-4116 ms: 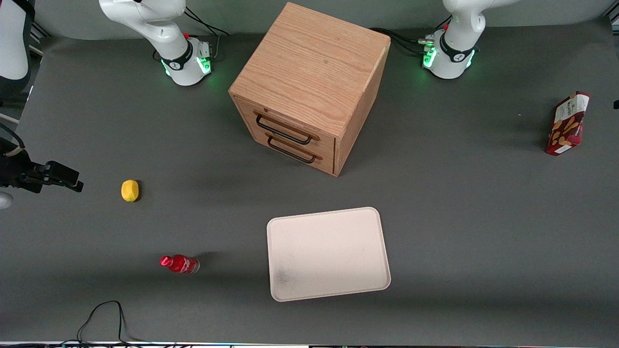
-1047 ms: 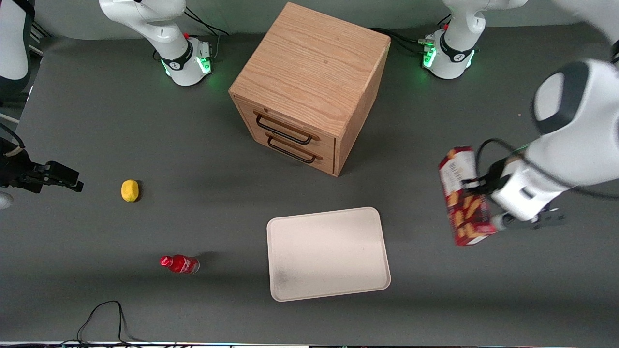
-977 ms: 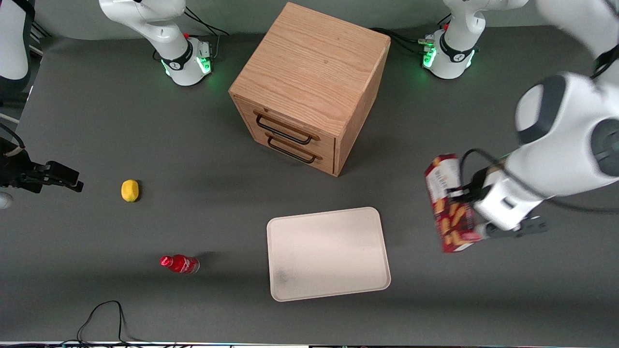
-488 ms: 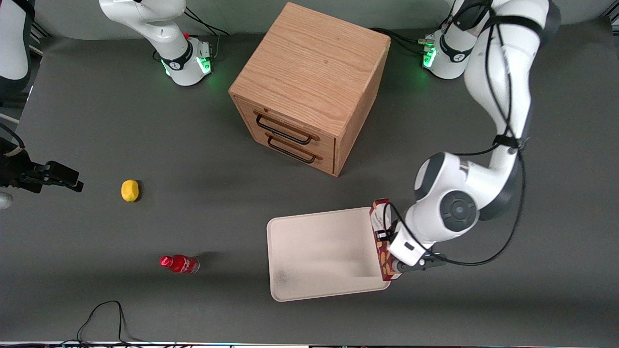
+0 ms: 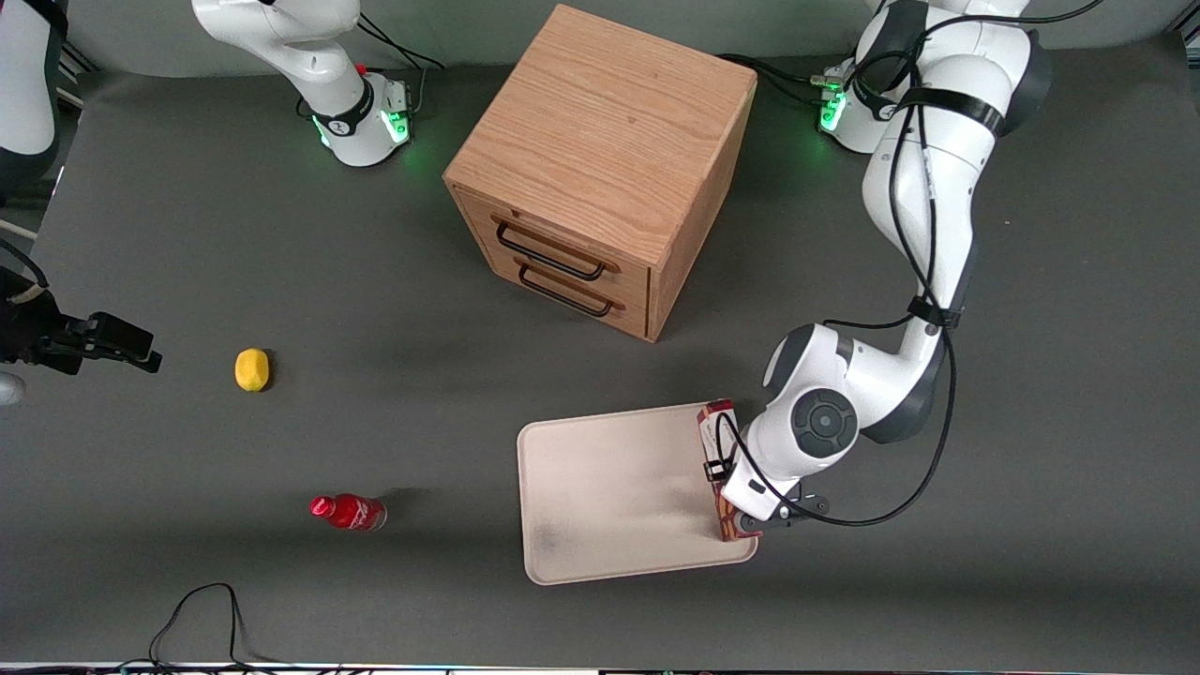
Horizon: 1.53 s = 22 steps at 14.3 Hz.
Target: Place red cookie box on tray
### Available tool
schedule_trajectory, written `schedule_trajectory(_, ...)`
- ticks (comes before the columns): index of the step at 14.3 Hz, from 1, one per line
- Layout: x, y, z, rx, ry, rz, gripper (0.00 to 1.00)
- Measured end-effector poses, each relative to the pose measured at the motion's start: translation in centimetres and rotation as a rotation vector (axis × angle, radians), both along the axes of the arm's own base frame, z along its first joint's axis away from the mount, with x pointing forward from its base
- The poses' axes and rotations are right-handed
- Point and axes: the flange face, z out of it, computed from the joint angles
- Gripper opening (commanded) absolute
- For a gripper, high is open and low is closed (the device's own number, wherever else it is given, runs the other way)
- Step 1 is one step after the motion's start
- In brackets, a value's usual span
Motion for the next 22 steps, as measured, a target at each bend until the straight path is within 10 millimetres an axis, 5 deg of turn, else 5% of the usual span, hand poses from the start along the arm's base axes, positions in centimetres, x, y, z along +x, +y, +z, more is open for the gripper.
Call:
schedule_trajectory(3,0.4,0.3,2.0,-0.004,-0.033,0.005,1.0)
schedule_trajectory(6,0.8,3.3,9.3,-0.005,-0.1,0.036,1.0)
schedule_trajectory(9,-1.6,9.2,17.7,0.028,-0.135,0.086,1.0)
schedule_trajectory(15,-12.0,23.8,31.7,0.187,0.028,-0.062,1.0)
schedule_trajectory(18,-16.0,29.3,34.9,0.211,0.056,-0.187,1.0)
schedule_trajectory(22,-18.1,33.0,35.1,0.163,0.055,-0.316,1.0)
